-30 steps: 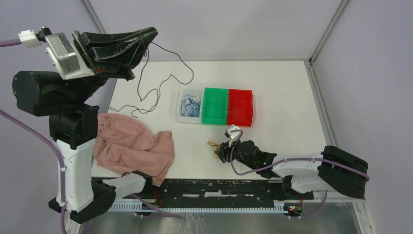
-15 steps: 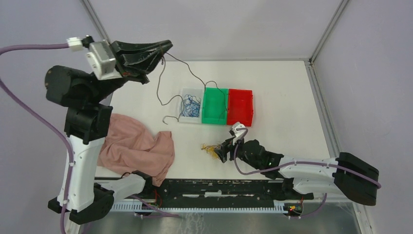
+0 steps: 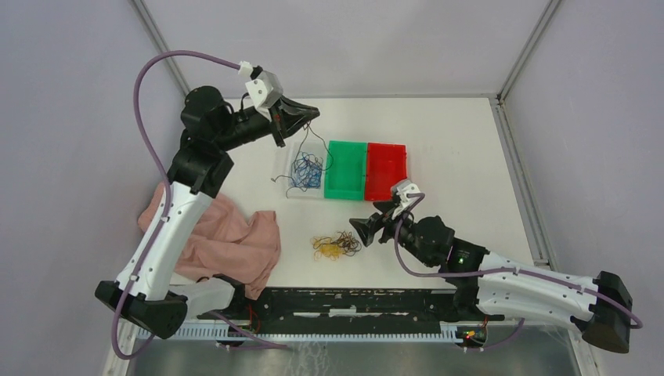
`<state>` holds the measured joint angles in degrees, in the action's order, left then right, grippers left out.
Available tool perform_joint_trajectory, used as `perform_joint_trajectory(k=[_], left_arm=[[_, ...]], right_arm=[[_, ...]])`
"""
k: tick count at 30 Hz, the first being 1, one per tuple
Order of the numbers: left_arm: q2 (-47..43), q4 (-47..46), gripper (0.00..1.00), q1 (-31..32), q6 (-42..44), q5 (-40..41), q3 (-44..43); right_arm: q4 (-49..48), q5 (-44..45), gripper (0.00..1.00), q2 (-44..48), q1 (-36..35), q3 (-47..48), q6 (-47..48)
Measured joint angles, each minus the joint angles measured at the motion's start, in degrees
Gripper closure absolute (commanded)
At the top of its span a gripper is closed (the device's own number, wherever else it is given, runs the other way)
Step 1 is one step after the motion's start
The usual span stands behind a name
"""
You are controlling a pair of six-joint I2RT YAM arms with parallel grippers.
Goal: Untangle the cables
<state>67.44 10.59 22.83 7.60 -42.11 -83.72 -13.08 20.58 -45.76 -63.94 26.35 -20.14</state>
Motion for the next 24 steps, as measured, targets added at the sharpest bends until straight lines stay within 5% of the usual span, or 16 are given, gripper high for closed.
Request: perform_joint_trajectory(k=[10, 24], left_arm=[[4.1, -1.1, 0.97, 1.2, 0.0, 0.3, 0.5], [11.6, -1.3, 0.97, 5.1, 0.0, 3.7, -0.1]], right_arm=[[1.8, -0.2, 0.15, -4.8, 1.5, 7.7, 2.4], [-4.6, -17.6, 0.33, -15.2, 5.3, 22.1, 0.4]])
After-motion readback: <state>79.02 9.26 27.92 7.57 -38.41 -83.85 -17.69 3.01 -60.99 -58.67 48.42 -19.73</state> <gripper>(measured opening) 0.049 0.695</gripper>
